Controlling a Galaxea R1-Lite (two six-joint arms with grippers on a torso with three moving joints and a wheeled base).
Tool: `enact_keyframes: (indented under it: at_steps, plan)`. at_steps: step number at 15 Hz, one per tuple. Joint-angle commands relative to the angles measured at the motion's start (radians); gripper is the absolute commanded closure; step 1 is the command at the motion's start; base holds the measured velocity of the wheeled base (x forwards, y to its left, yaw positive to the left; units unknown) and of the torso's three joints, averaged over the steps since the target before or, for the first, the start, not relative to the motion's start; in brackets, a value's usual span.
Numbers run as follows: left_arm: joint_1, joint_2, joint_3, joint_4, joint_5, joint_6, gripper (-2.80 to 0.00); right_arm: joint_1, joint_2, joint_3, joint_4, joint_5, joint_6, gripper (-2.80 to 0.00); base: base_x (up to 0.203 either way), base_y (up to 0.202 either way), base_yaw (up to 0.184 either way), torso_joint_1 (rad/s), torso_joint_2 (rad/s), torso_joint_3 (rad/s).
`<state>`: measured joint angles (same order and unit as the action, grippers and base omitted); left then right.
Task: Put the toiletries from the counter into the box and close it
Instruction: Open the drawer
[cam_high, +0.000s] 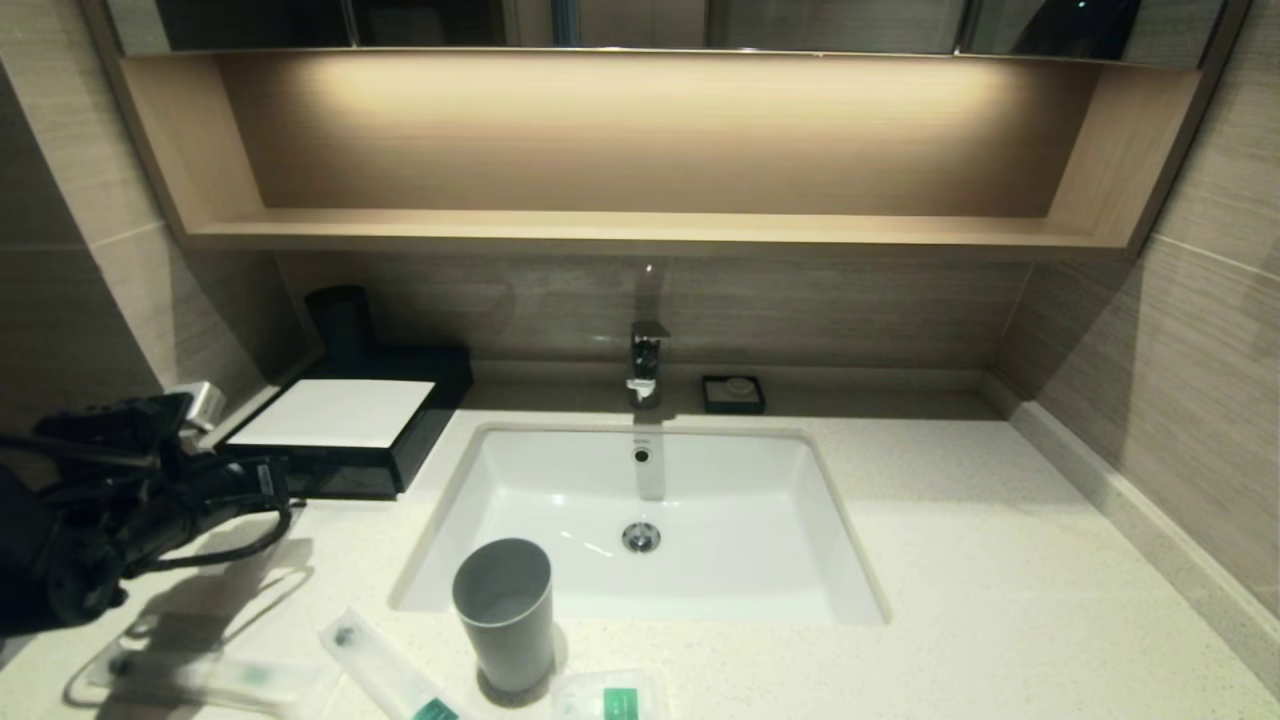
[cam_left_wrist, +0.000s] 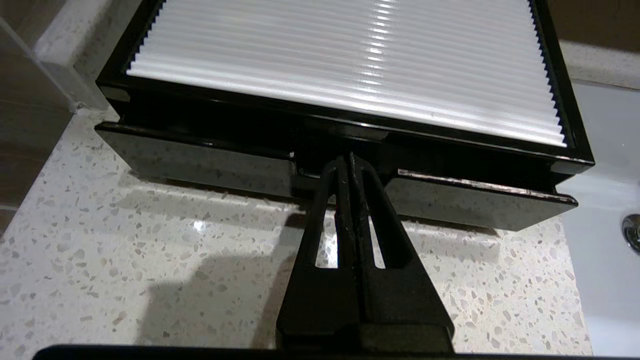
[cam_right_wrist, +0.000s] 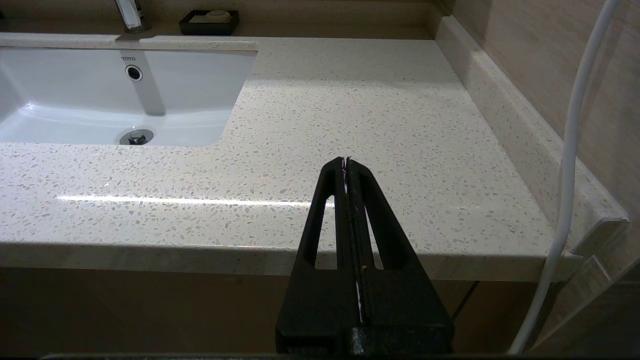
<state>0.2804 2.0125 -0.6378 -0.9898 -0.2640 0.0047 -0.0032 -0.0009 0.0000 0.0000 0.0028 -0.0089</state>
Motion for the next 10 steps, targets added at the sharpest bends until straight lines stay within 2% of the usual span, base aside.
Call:
enact_keyframes:
  at_steps: [1,4,10]
  plan:
    - [0.000,0.026,0.009,-0.049,-0.009,0.000,0.00,0.000,0.000,0.002,0.000,0.000,0.000,0.00,0.000,0.000,0.000,0.000,0.00,0.000]
    - [0.000,0.020,0.021,-0.067,-0.069,-0.004,0.00,0.000,-0.001,0.002,0.000,0.000,0.000,0.00,0.000,0.000,0.000,0.000,0.00,0.000]
    - [0.003,0.021,0.033,-0.072,-0.066,0.003,0.00,0.000,0.001,0.002,0.000,0.001,0.000,0.00,0.000,0.000,0.000,0.000,0.00,0.000]
